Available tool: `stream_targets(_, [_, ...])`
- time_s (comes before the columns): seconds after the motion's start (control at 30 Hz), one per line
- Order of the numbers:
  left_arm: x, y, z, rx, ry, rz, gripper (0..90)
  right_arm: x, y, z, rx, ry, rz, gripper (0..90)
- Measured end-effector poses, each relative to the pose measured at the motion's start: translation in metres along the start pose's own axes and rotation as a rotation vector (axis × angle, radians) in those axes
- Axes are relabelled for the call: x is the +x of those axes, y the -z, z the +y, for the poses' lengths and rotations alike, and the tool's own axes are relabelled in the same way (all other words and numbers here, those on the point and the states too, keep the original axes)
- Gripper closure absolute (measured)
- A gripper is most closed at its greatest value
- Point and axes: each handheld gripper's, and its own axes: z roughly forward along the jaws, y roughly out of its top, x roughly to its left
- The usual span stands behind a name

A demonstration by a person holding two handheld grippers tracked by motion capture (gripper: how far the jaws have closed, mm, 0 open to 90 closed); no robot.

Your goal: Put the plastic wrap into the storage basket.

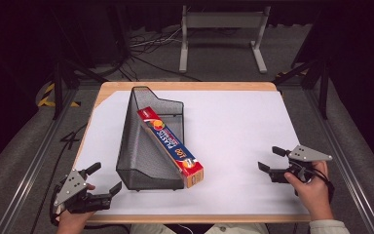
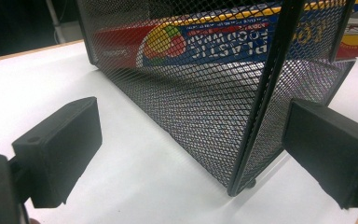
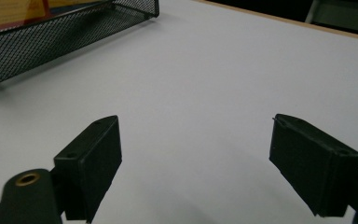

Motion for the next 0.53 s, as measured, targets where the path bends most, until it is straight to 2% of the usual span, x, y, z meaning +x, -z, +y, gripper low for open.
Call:
stream_targets(0.2, [0.0,-0.001,0.0,-0.003,0.006,-0.006,5.7,0.002,-0.005,-0.015,0.037,-0.015,0.014,16.5])
stream_targets(0.33, [0.0,-0.002,0.0,0.004,0.005,-0.008,5.7,0.004,-0.009,-0.018,0.061,-0.009,0.018,16.1])
stream_targets(0.53, [0.001,-0.002,0.0,0.005,0.014,-0.013,5.6,0.002,-0.008,-0.018,0.056,-0.016,0.035,16.0])
